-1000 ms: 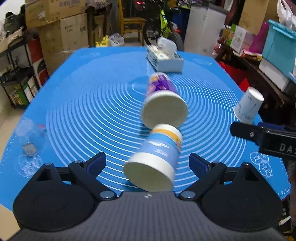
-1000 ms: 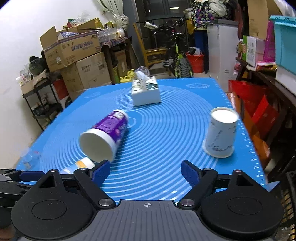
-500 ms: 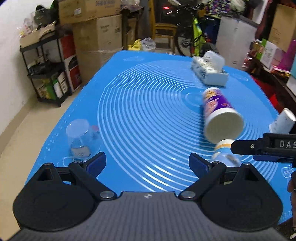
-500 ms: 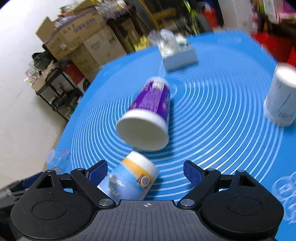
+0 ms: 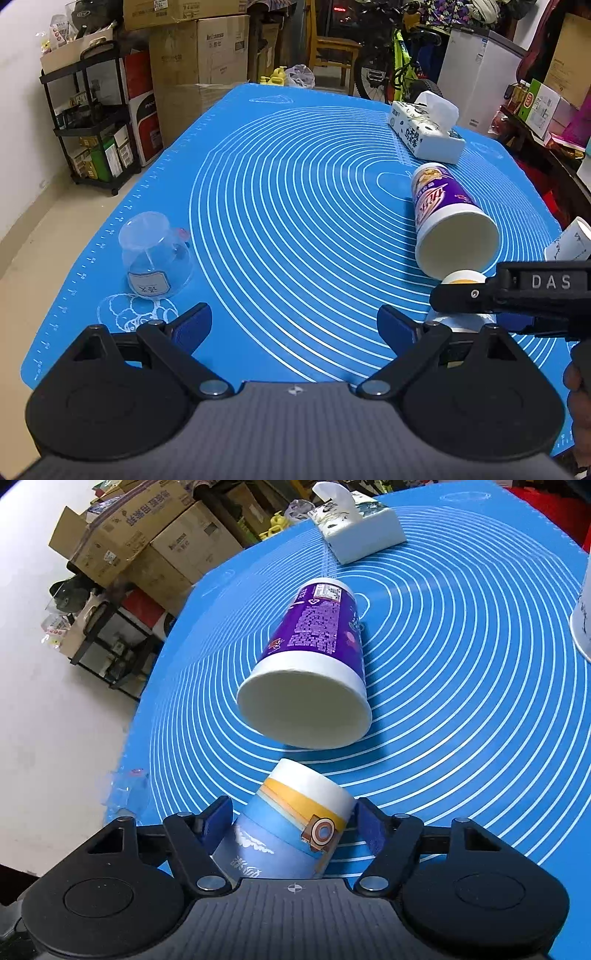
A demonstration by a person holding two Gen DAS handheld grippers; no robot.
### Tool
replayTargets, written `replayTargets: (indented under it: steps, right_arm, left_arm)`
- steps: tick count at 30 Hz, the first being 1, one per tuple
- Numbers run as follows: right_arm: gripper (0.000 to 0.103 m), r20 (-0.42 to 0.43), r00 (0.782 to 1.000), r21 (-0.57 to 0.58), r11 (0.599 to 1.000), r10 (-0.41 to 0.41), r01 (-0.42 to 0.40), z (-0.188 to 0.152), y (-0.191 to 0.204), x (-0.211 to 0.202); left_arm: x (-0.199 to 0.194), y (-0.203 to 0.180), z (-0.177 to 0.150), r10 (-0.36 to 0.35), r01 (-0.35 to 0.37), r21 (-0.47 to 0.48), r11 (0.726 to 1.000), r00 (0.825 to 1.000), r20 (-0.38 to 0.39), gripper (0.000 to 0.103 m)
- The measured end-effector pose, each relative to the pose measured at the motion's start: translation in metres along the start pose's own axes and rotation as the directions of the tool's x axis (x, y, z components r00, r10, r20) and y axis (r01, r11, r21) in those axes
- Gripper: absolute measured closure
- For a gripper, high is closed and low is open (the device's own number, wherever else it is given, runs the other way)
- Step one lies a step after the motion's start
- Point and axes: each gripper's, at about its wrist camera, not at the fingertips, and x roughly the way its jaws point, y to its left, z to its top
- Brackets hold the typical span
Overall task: Flip cup upside down
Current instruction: 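Grasp the white-and-blue cup with the right gripper and tilt it upright, then set the white-and-blue cup down on its base and open the right gripper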
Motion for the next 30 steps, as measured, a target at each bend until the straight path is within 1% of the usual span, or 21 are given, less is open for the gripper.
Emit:
replayTargets:
  steps: [2, 4, 5, 7, 9, 12, 14, 16, 18, 19, 22, 24, 30]
  right_arm:
    - [0.032, 0.024, 1.0, -0.032, 0.999, 0.009, -0.009, -0.003, 0.002, -0.007]
    - [0.036, 0.068, 0.998, -0.08, 0.997, 0.011, -0.005, -0.006, 0.006, -0.017]
    - [0.036, 0.11, 0.994, -0.124, 0.992, -0.006, 0.019, -0.009, 0.009, -0.023]
    - [0.038, 0.211, 0.976, -0.216, 0.972, -0.051, 0.097, -0.015, 0.016, -0.035]
    - [0.038, 0.321, 0.942, -0.302, 0.932, -0.097, 0.199, -0.024, 0.021, -0.044]
    - [0.039, 0.416, 0.901, -0.368, 0.883, -0.124, 0.292, -0.032, 0.023, -0.05]
    - [0.039, 0.488, 0.861, -0.4, 0.841, -0.14, 0.364, -0.038, 0.023, -0.052]
    - [0.039, 0.55, 0.822, -0.435, 0.79, -0.148, 0.433, -0.047, 0.022, -0.051]
    - [0.038, 0.575, 0.806, -0.46, 0.757, -0.143, 0.463, -0.054, 0.017, -0.049]
    - [0.038, 0.591, 0.796, -0.473, 0.745, -0.126, 0.47, -0.059, 0.016, -0.05]
    - [0.038, 0.61, 0.785, -0.498, 0.717, -0.109, 0.487, -0.07, 0.019, -0.054]
    - [0.038, 0.613, 0.783, -0.501, 0.712, -0.108, 0.491, -0.074, 0.021, -0.056]
    - [0.039, 0.589, 0.799, -0.484, 0.739, -0.122, 0.469, -0.076, 0.018, -0.066]
  left_arm:
    - [-0.001, -0.002, 0.0, -0.008, 0.008, -0.002, 1.0, 1.0, 0.002, 0.008]
    - [-0.002, -0.005, 0.0, -0.014, 0.014, 0.0, 1.0, 1.0, 0.007, 0.008]
    - [-0.003, -0.006, 0.0, -0.017, 0.017, 0.003, 1.0, 1.0, 0.008, 0.008]
    - [-0.005, -0.012, -0.001, -0.024, 0.024, 0.015, 1.0, 1.0, 0.013, 0.008]
    - [-0.006, -0.017, -0.002, -0.032, 0.031, 0.026, 0.999, 0.999, 0.018, 0.008]
    - [-0.006, -0.023, -0.004, -0.044, 0.043, 0.029, 0.999, 0.999, 0.017, 0.008]
    - [-0.006, -0.025, -0.005, -0.051, 0.05, 0.032, 0.998, 0.999, 0.015, 0.008]
    - [-0.006, -0.029, -0.007, -0.053, 0.053, 0.04, 0.998, 0.999, 0.012, 0.008]
    - [-0.005, -0.03, -0.009, -0.057, 0.056, 0.045, 0.997, 0.998, 0.008, 0.008]
    - [-0.005, -0.032, -0.01, -0.059, 0.059, 0.047, 0.997, 0.998, 0.005, 0.008]
    - [-0.005, -0.034, -0.012, -0.068, 0.068, 0.048, 0.997, 0.998, -0.002, 0.008]
    - [-0.006, -0.036, -0.014, -0.074, 0.074, 0.051, 0.996, 0.997, -0.005, 0.008]
    - [-0.007, -0.043, -0.021, -0.076, 0.077, 0.065, 0.995, 0.997, -0.013, 0.008]
